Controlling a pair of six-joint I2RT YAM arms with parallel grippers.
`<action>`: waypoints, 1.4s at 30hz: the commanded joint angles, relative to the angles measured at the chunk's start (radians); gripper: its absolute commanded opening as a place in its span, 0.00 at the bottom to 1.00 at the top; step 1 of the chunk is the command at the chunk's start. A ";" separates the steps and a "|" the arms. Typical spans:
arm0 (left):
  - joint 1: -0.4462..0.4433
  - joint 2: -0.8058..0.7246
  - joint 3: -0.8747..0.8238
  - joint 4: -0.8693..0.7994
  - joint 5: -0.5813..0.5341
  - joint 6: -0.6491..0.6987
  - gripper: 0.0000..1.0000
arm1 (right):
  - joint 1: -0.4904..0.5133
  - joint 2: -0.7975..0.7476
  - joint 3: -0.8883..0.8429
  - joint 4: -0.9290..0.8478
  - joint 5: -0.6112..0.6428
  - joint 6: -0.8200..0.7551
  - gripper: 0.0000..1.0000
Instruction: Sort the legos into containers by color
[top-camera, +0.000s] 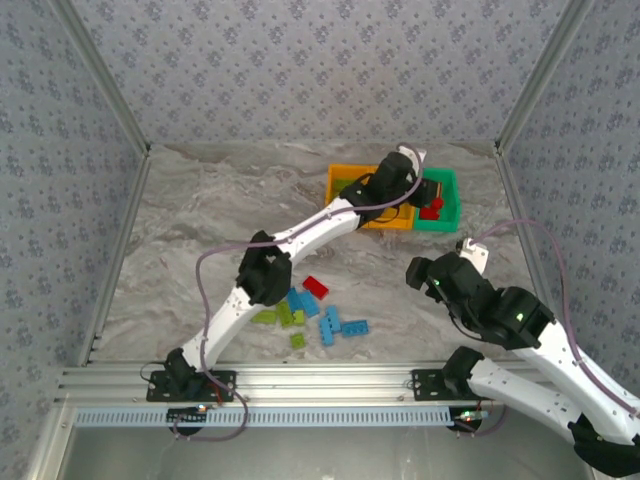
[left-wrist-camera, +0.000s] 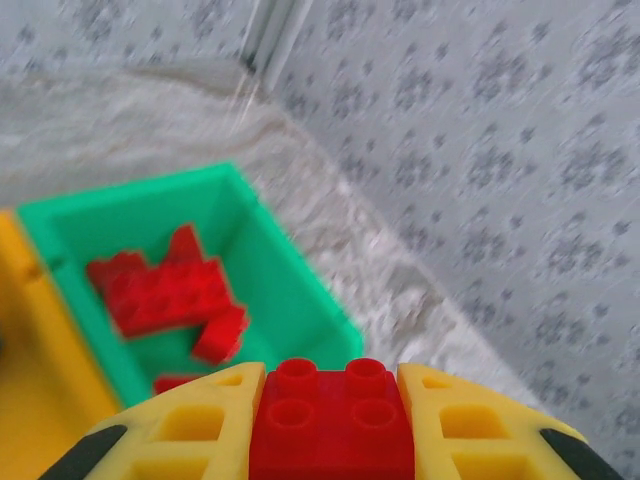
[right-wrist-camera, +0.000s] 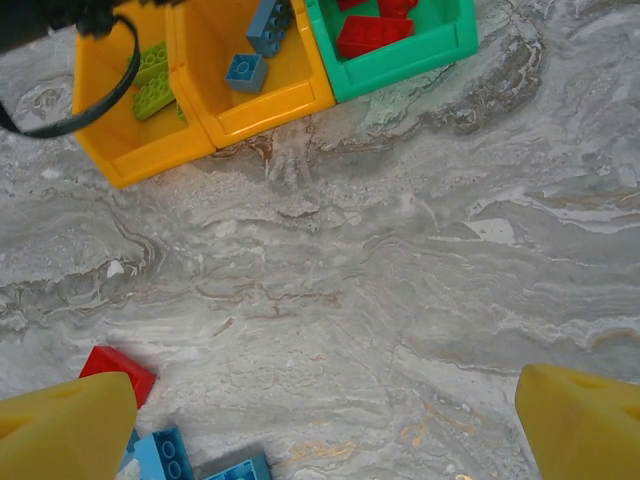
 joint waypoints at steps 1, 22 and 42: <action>-0.004 0.136 0.201 -0.092 -0.028 0.000 0.22 | -0.001 -0.005 -0.006 -0.043 0.008 0.032 1.00; 0.000 0.141 0.278 -0.097 -0.105 0.059 0.63 | 0.002 -0.067 -0.008 -0.130 0.010 0.055 1.00; 0.077 -1.276 -1.347 0.205 -0.178 0.388 0.68 | 0.148 0.241 -0.141 0.113 -0.340 -0.174 1.00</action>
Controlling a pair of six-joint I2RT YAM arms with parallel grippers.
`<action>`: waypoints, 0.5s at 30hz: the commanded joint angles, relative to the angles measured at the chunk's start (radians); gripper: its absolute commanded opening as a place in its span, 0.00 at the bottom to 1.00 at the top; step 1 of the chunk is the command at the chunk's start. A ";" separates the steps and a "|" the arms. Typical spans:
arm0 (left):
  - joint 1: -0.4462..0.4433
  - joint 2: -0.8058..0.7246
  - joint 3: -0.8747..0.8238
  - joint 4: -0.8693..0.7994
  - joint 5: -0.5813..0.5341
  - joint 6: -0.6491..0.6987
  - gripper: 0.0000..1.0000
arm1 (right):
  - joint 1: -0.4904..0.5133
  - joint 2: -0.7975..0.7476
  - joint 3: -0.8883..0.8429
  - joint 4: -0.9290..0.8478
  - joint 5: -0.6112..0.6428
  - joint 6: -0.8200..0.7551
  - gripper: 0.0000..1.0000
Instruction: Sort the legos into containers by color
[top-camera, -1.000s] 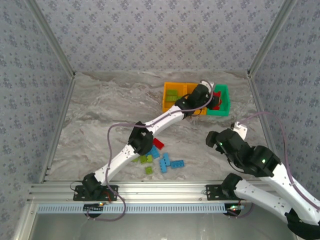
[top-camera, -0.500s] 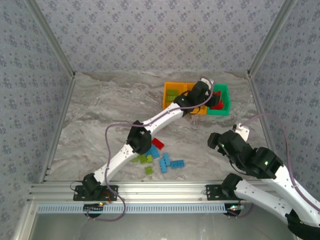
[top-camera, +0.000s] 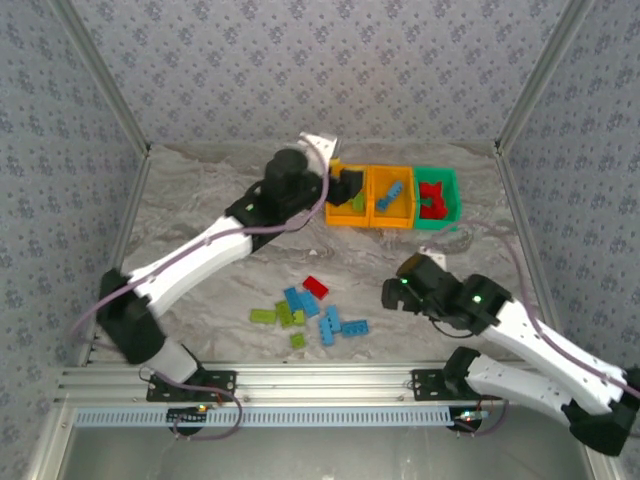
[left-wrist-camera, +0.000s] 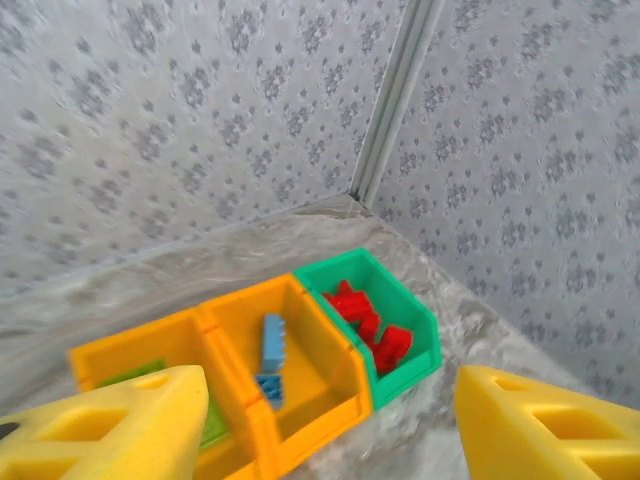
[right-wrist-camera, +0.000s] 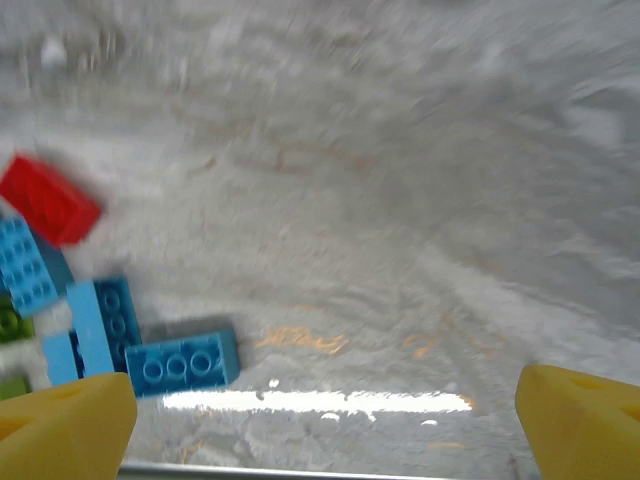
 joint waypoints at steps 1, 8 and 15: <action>-0.022 -0.196 -0.170 -0.059 -0.034 0.141 0.69 | 0.098 0.074 -0.059 0.089 -0.107 -0.028 1.00; -0.039 -0.583 -0.379 -0.435 0.054 0.343 0.78 | 0.199 0.271 -0.117 0.276 -0.158 -0.044 1.00; -0.051 -0.811 -0.491 -0.668 0.121 0.495 0.99 | 0.207 0.428 -0.155 0.500 -0.252 -0.072 1.00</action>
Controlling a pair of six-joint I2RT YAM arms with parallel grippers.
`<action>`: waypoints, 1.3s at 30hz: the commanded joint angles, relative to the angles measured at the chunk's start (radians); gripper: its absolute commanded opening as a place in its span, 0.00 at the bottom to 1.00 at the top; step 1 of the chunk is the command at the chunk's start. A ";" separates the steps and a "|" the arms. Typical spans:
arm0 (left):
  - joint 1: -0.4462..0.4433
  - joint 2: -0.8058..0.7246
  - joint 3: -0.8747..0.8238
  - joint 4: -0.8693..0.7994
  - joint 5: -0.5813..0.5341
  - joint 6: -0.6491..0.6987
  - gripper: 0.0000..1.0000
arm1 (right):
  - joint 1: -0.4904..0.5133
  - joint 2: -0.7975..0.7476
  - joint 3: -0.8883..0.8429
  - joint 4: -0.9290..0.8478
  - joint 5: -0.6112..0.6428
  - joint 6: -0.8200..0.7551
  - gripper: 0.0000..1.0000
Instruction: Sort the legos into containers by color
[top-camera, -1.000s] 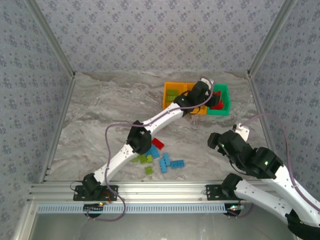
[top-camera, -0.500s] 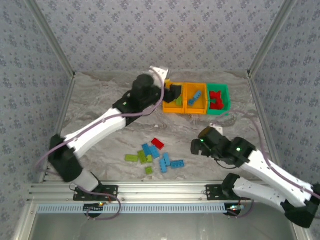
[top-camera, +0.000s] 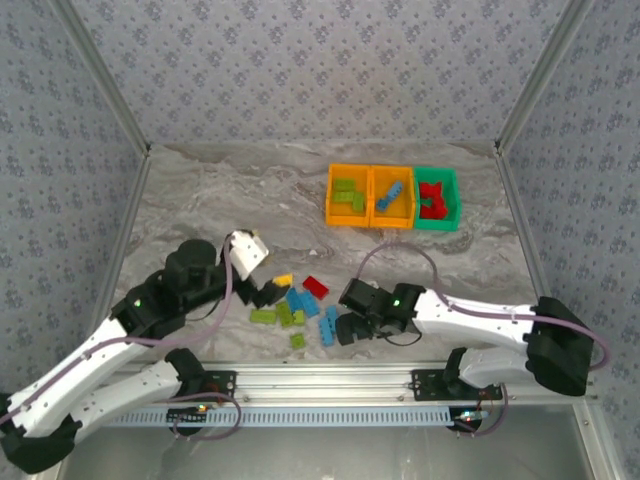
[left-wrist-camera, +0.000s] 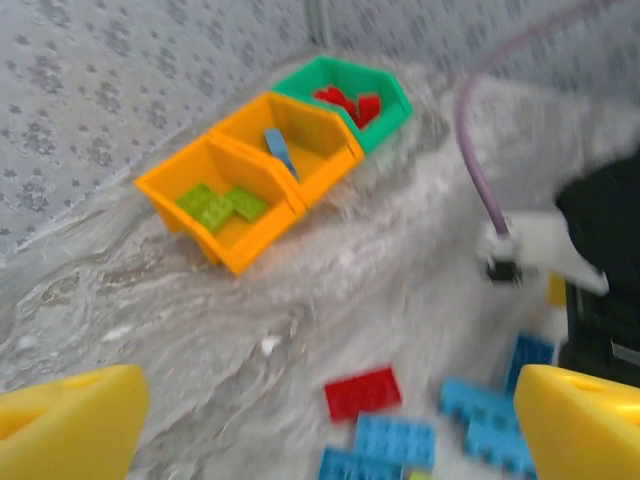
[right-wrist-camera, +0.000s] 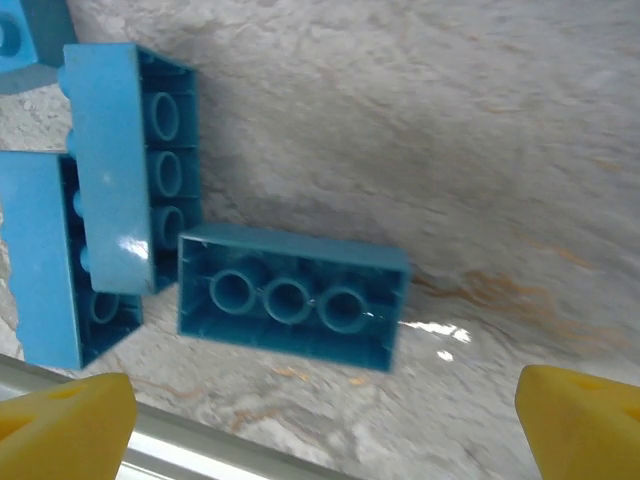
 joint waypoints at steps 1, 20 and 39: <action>-0.008 -0.064 -0.032 -0.150 0.058 0.115 0.99 | 0.008 0.051 -0.026 0.126 -0.048 -0.023 1.00; -0.008 -0.120 -0.114 -0.095 0.130 0.232 0.99 | 0.013 0.103 0.014 0.023 0.155 0.032 0.51; -0.009 -0.021 0.017 -0.042 -0.229 -0.173 0.99 | -0.761 0.429 0.678 0.092 0.188 -0.423 0.50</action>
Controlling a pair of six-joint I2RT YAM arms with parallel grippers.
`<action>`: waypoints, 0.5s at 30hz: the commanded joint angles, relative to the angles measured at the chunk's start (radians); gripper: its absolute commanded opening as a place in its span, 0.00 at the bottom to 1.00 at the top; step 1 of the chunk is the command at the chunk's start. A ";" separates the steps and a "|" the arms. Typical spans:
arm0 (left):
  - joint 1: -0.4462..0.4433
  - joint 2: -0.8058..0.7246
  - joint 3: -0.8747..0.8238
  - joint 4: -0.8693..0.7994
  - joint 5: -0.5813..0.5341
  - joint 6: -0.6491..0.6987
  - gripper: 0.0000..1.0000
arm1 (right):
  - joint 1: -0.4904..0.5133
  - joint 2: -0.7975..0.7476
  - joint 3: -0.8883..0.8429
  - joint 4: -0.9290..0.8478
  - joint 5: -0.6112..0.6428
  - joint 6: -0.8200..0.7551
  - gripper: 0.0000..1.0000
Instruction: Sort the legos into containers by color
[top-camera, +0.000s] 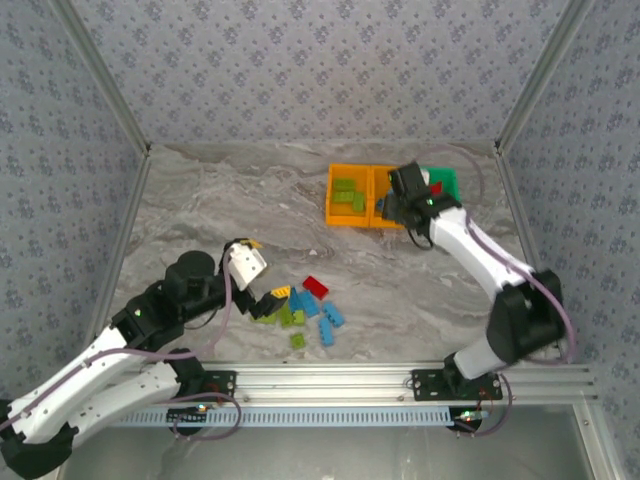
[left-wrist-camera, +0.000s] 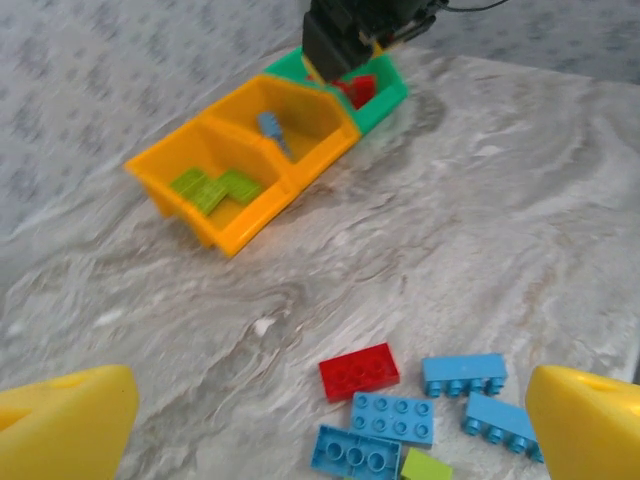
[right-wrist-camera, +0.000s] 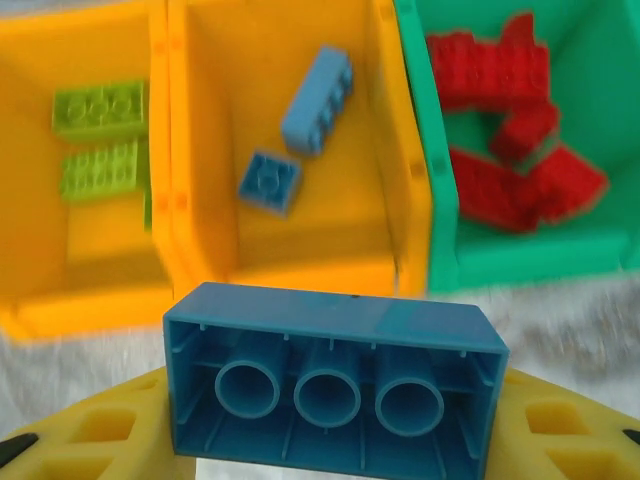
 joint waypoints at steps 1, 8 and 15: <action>-0.005 0.018 0.099 -0.129 -0.217 -0.165 0.99 | -0.053 0.177 0.147 0.011 -0.054 -0.084 0.52; -0.001 -0.015 0.100 -0.248 -0.341 -0.378 0.99 | -0.085 0.378 0.390 -0.075 -0.083 -0.063 0.76; 0.027 -0.003 0.082 -0.242 -0.341 -0.443 0.99 | -0.074 0.242 0.338 -0.109 -0.102 -0.067 0.80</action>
